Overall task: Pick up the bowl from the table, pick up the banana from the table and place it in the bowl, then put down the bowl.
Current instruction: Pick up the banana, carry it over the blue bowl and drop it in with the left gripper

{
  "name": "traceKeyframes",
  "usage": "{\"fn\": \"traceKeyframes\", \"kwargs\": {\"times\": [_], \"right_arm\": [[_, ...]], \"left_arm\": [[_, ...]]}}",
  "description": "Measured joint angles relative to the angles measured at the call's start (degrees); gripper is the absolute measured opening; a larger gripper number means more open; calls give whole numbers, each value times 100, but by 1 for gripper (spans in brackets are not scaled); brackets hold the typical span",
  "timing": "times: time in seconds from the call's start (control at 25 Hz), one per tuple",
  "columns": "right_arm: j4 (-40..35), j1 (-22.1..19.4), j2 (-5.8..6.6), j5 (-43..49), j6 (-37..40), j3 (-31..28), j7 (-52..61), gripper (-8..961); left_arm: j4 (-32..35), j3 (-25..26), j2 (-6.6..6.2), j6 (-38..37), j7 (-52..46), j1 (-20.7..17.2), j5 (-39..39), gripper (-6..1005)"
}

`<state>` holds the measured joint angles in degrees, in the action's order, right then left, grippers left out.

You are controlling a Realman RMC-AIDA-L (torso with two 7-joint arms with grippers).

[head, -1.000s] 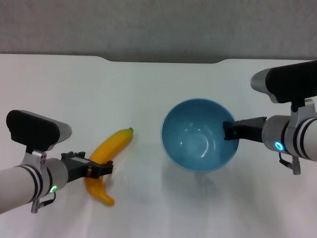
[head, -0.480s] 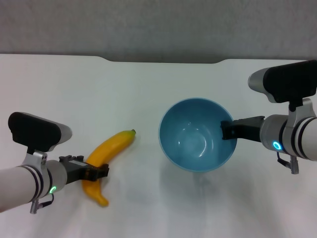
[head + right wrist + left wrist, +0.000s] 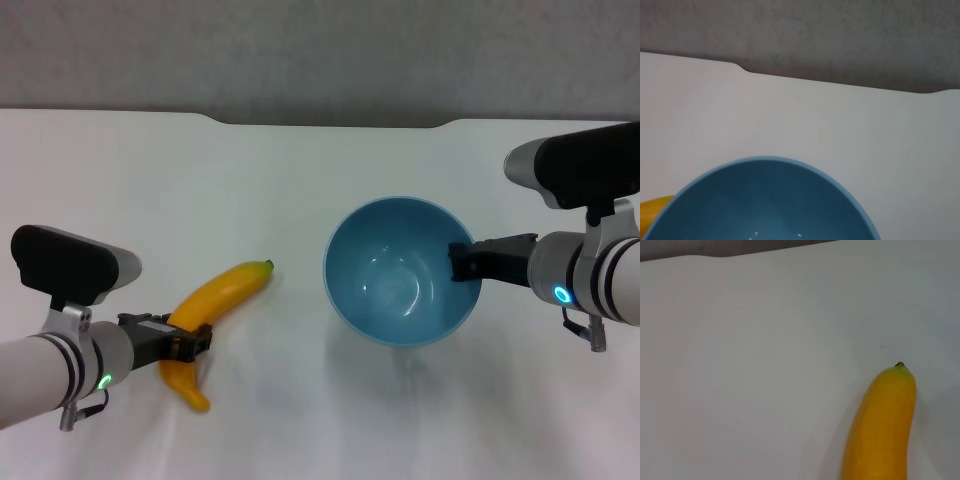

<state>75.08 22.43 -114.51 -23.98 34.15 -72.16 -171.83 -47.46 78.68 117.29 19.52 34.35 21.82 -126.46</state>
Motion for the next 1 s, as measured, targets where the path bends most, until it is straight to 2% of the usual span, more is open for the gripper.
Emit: {"fn": "traceKeyframes", "kwargs": {"times": [0.12,0.28,0.52,0.6,0.64,0.76,1.0], "right_arm": [[-25,-13,0,0,-6,0,0,32],[-43,-19,0,-11,-6,12,0,32],[-170,-19,-6,-88,1,27,0,32],[-233,-19,-8,-139,3,54,0,32],[-278,-14,-6,-167,1,75,0,32],[-377,34,-13,-249,-15,146,1,32],[-410,186,-11,-517,-145,370,2,32]], "left_arm": [[-98,55,-12,26,-39,-63,3,542],[-724,304,-42,105,-98,-439,7,523],[-2251,766,-47,488,-89,-1307,21,524],[-2688,797,-43,682,-87,-1482,99,524],[-3154,766,-39,922,-62,-1634,304,524],[-3439,720,-33,1091,-18,-1704,534,525],[-3583,450,-36,1232,640,-1657,1771,524]]}}
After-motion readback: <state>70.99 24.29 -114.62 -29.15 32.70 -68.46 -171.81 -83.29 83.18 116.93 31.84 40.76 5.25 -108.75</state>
